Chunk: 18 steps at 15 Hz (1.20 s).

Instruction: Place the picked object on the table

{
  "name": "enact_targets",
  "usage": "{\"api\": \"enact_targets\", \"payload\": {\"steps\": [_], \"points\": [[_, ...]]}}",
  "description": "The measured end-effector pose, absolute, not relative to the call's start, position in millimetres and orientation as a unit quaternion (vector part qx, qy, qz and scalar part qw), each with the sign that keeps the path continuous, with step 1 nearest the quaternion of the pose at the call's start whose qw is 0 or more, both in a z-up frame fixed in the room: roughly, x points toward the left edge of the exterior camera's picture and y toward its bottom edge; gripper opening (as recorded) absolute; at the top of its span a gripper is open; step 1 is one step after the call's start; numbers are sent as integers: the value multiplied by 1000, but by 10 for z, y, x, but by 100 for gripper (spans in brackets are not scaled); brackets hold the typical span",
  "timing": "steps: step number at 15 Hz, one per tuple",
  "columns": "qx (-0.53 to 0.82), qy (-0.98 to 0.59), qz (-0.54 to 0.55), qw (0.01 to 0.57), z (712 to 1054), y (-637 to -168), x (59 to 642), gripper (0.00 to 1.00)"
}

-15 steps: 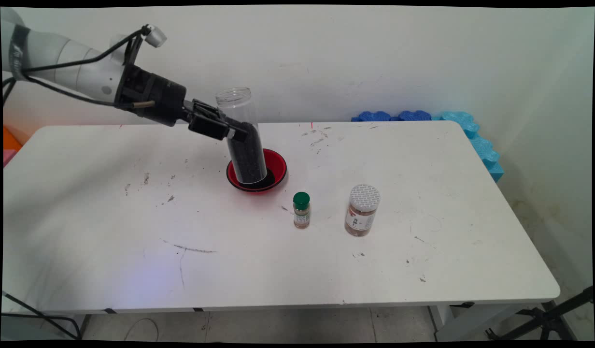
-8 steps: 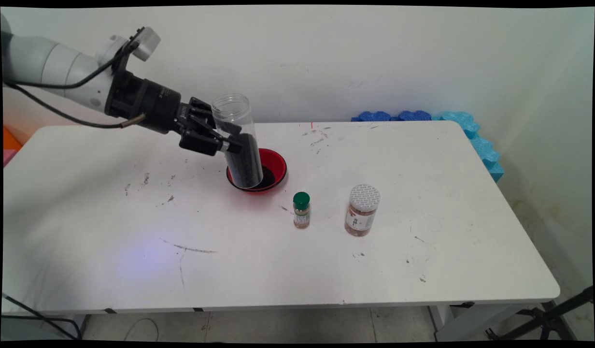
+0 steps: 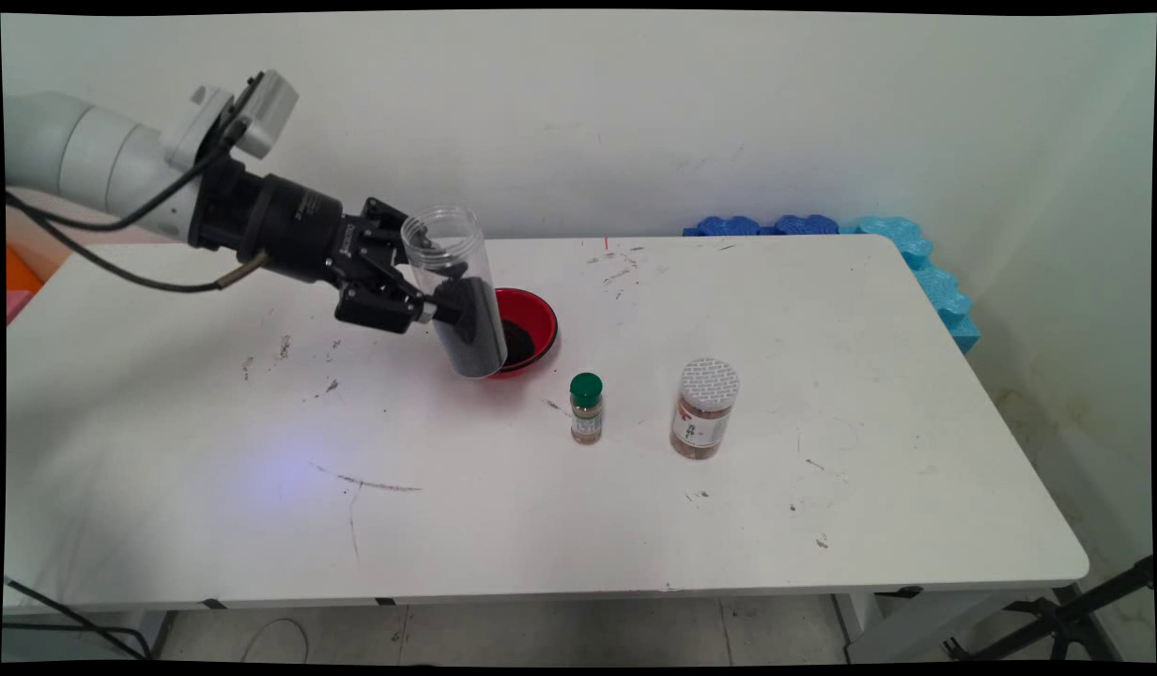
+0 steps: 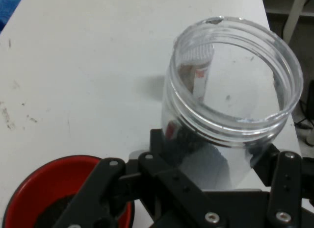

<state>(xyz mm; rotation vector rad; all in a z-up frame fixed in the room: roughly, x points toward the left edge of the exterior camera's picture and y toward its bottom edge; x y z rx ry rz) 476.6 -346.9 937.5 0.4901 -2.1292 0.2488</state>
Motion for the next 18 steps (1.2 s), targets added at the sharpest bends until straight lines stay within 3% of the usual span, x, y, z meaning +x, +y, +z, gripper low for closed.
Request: {"api": "enact_targets", "payload": {"steps": [6, 18], "points": [[226, -859, 95, 450, 9141, -3350, 4773, 0], [258, -852, 83, 449, 8365, -3200, 4682, 0]]}}
